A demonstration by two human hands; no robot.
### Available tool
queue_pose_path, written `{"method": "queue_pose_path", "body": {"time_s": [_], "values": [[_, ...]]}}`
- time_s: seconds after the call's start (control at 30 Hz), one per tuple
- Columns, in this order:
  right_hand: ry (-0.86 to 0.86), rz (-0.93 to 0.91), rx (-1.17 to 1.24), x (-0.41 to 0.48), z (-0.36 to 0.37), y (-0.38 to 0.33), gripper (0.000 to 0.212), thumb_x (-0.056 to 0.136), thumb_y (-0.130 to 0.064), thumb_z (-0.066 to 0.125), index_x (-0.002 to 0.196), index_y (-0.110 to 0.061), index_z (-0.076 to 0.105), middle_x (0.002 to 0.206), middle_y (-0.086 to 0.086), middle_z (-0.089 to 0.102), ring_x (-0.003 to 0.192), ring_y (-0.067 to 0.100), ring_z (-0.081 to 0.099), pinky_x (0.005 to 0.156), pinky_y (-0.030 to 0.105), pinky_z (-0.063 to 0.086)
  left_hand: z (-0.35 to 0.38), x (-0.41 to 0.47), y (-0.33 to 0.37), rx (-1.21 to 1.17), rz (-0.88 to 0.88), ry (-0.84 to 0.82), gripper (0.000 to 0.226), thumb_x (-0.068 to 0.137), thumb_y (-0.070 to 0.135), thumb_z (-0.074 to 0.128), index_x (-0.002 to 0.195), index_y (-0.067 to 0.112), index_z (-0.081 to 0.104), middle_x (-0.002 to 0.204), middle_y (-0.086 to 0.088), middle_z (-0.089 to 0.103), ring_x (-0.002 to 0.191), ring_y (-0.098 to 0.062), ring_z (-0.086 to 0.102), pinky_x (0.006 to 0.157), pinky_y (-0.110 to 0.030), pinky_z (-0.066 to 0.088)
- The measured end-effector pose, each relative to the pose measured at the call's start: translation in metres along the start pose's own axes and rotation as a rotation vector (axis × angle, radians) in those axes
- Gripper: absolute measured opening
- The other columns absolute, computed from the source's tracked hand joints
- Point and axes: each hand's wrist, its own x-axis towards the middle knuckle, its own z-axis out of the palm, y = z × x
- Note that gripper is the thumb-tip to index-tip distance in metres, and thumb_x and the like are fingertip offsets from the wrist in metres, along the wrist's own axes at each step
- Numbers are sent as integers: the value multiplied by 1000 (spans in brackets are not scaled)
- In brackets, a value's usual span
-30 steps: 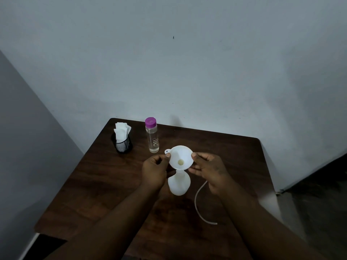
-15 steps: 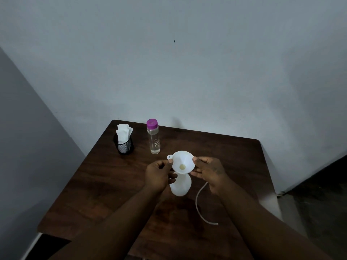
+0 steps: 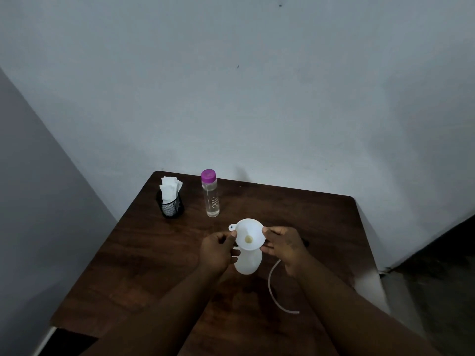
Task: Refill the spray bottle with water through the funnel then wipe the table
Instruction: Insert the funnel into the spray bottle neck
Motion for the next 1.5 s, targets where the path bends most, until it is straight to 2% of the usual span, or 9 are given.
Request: {"method": "queue_pose_path", "body": {"time_s": [0.2, 0.4, 0.57, 0.73, 0.9, 1.1, 1.3, 1.4, 1.5], "values": [[19, 1, -17, 2, -1, -1, 30, 95, -16, 66, 119, 1, 66, 110, 13, 71, 94, 23, 71, 67, 26, 61, -3, 3, -1, -35, -6, 0, 21, 100, 22, 63, 100, 4, 74, 84, -16, 75, 72, -27, 74, 55, -30, 57], [28, 4, -49, 5, 0, -3, 33, 96, -20, 64, 122, 0, 64, 110, 13, 71, 90, 21, 72, 66, 26, 61, -2, 2, 3, -88, -9, -24, 24, 101, 25, 62, 90, 7, 74, 78, -15, 74, 67, -24, 72, 58, -34, 60], [40, 1, -84, 9, -1, -4, 34, 96, -24, 65, 122, -2, 65, 104, 13, 72, 88, 23, 74, 75, 35, 63, -7, 4, 2, -75, 1, -10, 28, 101, 31, 61, 92, 7, 73, 79, -16, 75, 65, -25, 72, 59, -35, 61], [39, -24, -128, 13, -1, -4, 33, 96, -25, 65, 118, -2, 67, 100, 13, 73, 87, 24, 75, 79, 40, 63, -12, 15, -6, -95, -32, 2, 32, 99, 33, 63, 97, 3, 74, 85, -22, 75, 71, -31, 74, 73, -51, 62], [46, -65, -204, 16, 0, -5, 27, 96, -27, 64, 109, -4, 71, 89, 13, 75, 80, 26, 75, 78, 42, 63, -12, 23, -9, -96, -39, -15, 32, 99, 34, 63, 97, 4, 74, 79, -20, 73, 66, -26, 71, 71, -48, 61], [70, -108, -355, 24, -4, -8, 21, 97, -33, 61, 108, -17, 69, 86, 5, 74, 75, 20, 73, 64, 31, 62, -15, 35, -15, -103, -54, 20, 36, 98, 37, 64, 92, 2, 73, 76, -20, 72, 65, -26, 68, 64, -40, 59], [141, -209, -488, 48, -10, -14, 25, 93, -43, 62, 98, -21, 72, 81, 2, 74, 75, 22, 73, 75, 51, 60, -22, 54, -7, -78, 10, 128, 30, 98, 30, 65, 90, 2, 69, 75, -14, 73, 60, -19, 65, 53, -31, 55], [175, -298, -593, 63, -5, -28, 25, 92, -43, 62, 95, -21, 73, 84, -3, 73, 82, 17, 70, 81, 45, 58, -30, 74, 8, 44, 99, 206, 19, 96, 27, 68, 97, 9, 67, 86, -15, 75, 63, -16, 68, 60, -35, 58], [136, -368, -724, 79, 7, -51, 25, 94, -41, 62, 103, -21, 73, 96, -5, 72, 91, 14, 66, 84, 34, 53, -38, 98, 23, 150, 151, 276, 24, 91, 31, 74, 107, 15, 66, 93, -6, 74, 77, -15, 71, 71, -37, 61]]}}
